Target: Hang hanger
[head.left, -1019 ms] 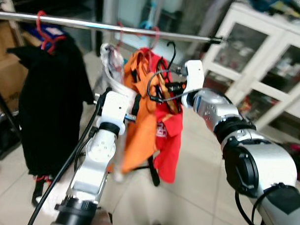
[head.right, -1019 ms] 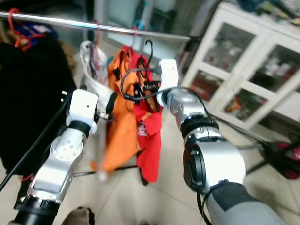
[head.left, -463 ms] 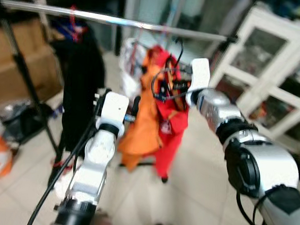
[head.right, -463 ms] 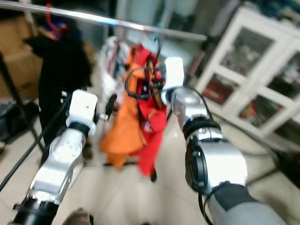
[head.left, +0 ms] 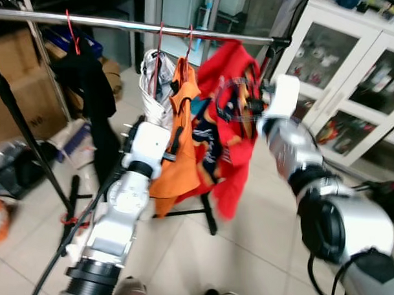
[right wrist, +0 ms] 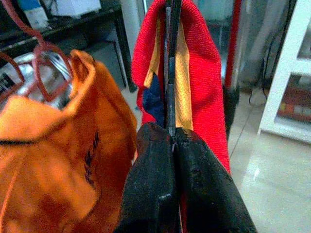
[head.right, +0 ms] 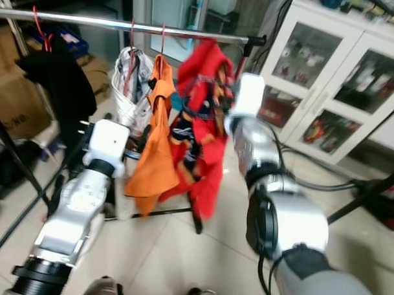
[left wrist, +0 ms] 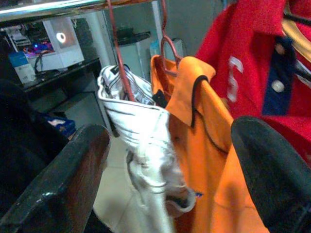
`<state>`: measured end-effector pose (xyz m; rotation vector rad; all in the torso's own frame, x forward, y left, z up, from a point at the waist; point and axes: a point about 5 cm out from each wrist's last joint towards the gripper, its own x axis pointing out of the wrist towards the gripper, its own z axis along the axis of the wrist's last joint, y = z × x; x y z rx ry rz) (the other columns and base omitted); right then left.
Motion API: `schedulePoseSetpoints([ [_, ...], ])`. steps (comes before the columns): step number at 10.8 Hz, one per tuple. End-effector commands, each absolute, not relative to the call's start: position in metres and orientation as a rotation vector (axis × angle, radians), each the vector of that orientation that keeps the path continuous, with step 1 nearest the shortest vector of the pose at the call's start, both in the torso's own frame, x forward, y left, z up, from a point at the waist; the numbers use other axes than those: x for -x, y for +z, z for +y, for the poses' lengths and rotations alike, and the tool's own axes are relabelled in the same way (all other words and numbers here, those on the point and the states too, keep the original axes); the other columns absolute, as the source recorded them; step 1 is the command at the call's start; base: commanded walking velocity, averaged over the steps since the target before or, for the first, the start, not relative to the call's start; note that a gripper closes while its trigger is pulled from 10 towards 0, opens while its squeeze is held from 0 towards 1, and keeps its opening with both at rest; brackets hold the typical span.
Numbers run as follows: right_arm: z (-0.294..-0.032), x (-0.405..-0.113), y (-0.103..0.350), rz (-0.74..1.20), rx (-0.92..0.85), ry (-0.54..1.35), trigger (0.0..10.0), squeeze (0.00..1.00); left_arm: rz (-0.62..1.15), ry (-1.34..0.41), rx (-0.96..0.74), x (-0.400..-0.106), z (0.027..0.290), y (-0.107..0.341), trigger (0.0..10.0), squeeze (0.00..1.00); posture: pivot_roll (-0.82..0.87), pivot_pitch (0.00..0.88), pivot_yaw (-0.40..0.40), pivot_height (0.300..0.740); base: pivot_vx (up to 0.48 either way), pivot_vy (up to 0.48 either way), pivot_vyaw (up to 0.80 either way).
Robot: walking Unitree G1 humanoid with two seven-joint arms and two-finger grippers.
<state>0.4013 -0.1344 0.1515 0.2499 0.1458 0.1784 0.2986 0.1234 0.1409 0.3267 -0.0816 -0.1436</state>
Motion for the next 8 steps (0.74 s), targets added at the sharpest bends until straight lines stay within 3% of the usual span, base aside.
schedulePoseSetpoints([
  [1, -0.139, -0.406, 0.169, 0.057, -0.269, 0.164, 0.0, 0.0, -0.094, -0.17, -0.329, -0.299, 0.116, 0.146, 10.0, 0.0, 0.22, 0.031, -0.087, 0.74, 0.0, 0.0, 0.0],
  [3, -0.135, -0.404, 0.163, 0.067, -0.262, 0.175, 0.0, 0.0, -0.092, -0.151, -0.324, -0.301, 0.119, 0.147, 10.0, 0.0, 0.21, 0.031, -0.076, 0.74, 0.0, 0.0, 0.0],
  [6, -0.128, -0.403, 0.161, 0.071, -0.233, 0.211, 0.0, 0.0, -0.098, -0.127, -0.333, -0.303, 0.121, 0.148, 10.0, 0.0, 0.2, 0.034, -0.084, 0.74, 0.466, 0.0, 0.0],
  [8, -0.122, -0.404, 0.165, 0.068, -0.209, 0.241, 0.0, 0.0, -0.095, -0.118, -0.325, -0.302, 0.12, 0.147, 10.0, 0.0, 0.21, 0.033, -0.095, 0.74, 0.471, 0.0, 0.77],
])
